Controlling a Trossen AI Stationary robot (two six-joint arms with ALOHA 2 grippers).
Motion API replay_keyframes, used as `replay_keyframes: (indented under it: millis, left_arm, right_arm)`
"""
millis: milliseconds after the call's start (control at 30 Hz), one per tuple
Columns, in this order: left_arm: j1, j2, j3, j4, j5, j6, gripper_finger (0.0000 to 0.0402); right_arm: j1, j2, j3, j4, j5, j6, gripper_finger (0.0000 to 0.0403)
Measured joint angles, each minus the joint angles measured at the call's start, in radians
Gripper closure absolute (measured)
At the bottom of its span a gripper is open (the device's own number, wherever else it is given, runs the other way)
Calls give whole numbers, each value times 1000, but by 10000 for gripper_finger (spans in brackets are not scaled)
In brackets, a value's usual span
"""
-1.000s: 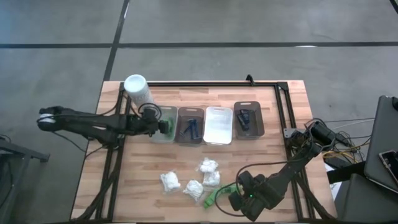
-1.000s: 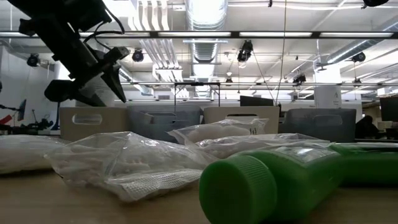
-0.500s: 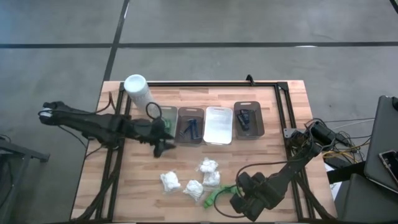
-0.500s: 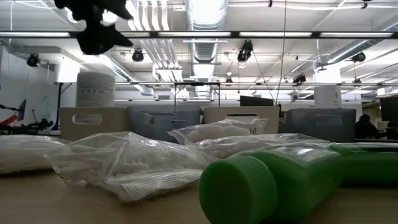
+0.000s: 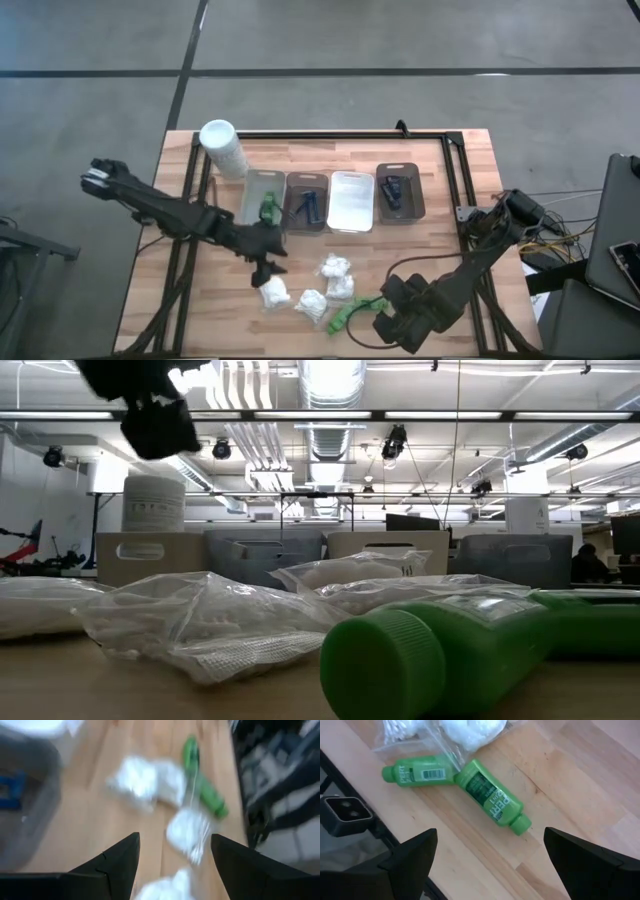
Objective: Pick & Place Travel size toiletries
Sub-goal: Put the white cotton pack into the white bin
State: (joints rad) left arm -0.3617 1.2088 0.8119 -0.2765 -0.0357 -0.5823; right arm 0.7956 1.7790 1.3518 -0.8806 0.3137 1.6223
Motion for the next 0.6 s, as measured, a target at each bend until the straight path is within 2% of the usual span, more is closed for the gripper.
replay_keyframes:
  millis: [100, 200, 300, 400, 500, 600]
  left_arm:
    - [-44, 71, 24, -82, 23, 30, 152]
    - [-109, 135, 59, -189, -4, 95, 152]
    - [-187, 190, 97, -248, -54, 246, 152]
    - [-246, 236, 137, -266, -59, 398, 152]
    - [-287, 276, 193, -285, -70, 427, 152]
    - [-338, 318, 227, -301, -129, 405, 152]
  right_arm:
    - [0, -8, 0, 2, -1, 1, 39]
    - [0, -10, 0, 3, -6, 20, 39]
    - [5, -10, 0, 5, -8, 24, 39]
    - [5, -10, 0, 5, -8, 21, 39]
    - [6, -10, 0, 5, -8, 19, 39]
    - [5, -10, 0, 4, -8, 19, 39]
